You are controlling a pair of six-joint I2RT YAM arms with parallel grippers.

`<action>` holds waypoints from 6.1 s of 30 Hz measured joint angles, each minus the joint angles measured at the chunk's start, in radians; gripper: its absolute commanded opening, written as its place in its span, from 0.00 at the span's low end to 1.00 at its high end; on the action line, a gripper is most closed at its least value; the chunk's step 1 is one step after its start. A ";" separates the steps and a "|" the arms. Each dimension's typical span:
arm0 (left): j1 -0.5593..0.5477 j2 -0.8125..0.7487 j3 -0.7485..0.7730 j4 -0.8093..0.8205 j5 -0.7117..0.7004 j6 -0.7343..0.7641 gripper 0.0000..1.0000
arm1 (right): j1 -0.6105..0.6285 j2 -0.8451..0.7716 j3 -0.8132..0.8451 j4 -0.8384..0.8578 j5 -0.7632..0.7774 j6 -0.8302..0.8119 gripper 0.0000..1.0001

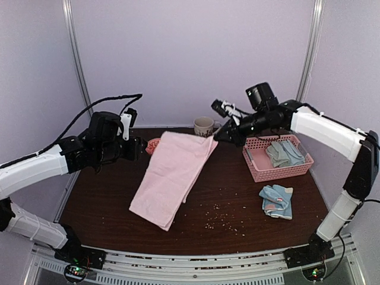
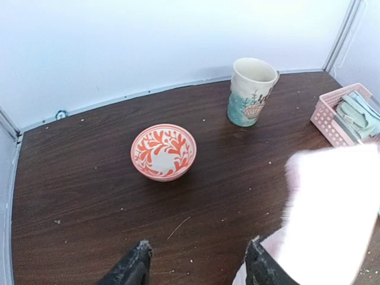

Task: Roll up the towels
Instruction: Place the towel at the center of the board, then pick up the towel from the center of the board, then flatten out the towel at the center of the board.

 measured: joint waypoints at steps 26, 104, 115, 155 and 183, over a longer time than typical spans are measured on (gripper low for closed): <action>-0.442 0.297 -0.032 -0.307 0.365 0.183 0.56 | 0.007 0.124 -0.395 0.090 0.298 0.023 0.38; -0.110 -0.113 0.250 -0.308 -0.177 0.243 0.00 | -0.093 -0.137 0.052 0.044 0.225 -0.120 0.00; -0.109 -0.202 0.094 -0.344 -0.125 0.192 0.00 | 0.216 -0.040 -0.194 -0.327 0.177 -0.328 0.18; -0.023 0.067 -0.014 -0.374 -0.126 0.081 0.00 | 0.217 -0.010 -0.617 -0.148 0.317 -0.601 0.36; 0.171 0.045 -0.011 -0.327 -0.123 0.106 0.00 | -0.100 0.068 0.033 -0.241 0.201 -0.397 0.00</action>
